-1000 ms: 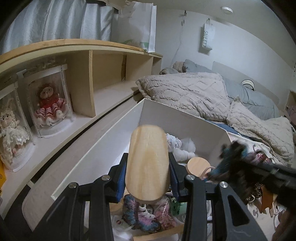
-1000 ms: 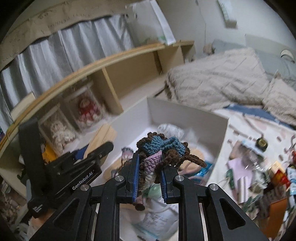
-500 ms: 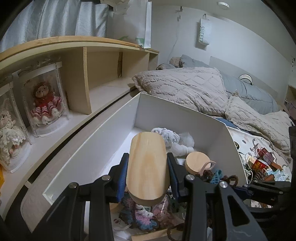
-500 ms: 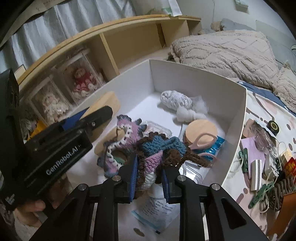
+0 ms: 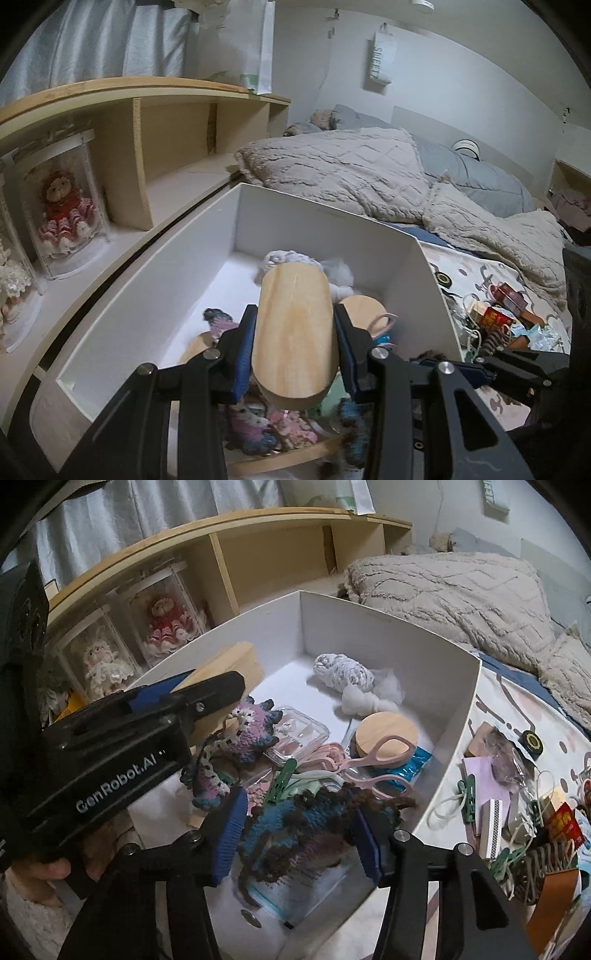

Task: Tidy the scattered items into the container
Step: 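Open the right tool over the box while the left tool releases the wooden piece inside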

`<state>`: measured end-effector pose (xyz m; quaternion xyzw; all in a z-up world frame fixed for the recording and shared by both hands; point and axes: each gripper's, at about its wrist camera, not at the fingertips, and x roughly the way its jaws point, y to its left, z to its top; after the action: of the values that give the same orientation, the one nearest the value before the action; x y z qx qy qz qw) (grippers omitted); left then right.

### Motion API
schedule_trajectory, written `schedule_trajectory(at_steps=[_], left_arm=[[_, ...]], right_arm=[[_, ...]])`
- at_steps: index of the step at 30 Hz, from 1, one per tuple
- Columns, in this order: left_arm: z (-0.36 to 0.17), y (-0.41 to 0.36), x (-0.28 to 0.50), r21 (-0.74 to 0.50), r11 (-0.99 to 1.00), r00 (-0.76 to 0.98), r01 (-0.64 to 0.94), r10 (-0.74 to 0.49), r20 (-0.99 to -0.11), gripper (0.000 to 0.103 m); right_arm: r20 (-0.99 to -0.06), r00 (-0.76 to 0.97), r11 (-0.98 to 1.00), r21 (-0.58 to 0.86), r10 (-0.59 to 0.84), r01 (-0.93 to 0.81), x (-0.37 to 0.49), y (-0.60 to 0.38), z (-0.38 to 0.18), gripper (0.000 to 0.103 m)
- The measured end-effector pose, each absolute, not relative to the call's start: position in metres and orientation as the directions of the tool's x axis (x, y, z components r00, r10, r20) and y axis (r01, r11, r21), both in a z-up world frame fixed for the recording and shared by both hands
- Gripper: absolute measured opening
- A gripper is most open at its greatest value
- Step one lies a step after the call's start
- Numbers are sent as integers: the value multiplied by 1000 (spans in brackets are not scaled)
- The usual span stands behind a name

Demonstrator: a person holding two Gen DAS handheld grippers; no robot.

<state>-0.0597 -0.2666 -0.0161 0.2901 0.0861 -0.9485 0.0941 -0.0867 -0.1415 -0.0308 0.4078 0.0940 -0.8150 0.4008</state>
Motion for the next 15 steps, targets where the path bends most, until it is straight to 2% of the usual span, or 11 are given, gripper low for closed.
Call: schedule_trajectory(at_steps=[6,9,15], left_arm=[[-14,-260,-61,-99,-971,-812,216,-123,-570,40],[-10,-260,-58,-109,-969,-821,223,-126,-556,61],[-7,-260,-55,-110,-966,-823,233,-135,-551,61]], right_arm=[[-744,-356,-672,166,-566,722,-89,-134,-31,56],[-738,-370,-669,146,-565,729,-84,-131,-30,56],[-734,-381,-666,129,-562,735,-79,-128,-28,56]])
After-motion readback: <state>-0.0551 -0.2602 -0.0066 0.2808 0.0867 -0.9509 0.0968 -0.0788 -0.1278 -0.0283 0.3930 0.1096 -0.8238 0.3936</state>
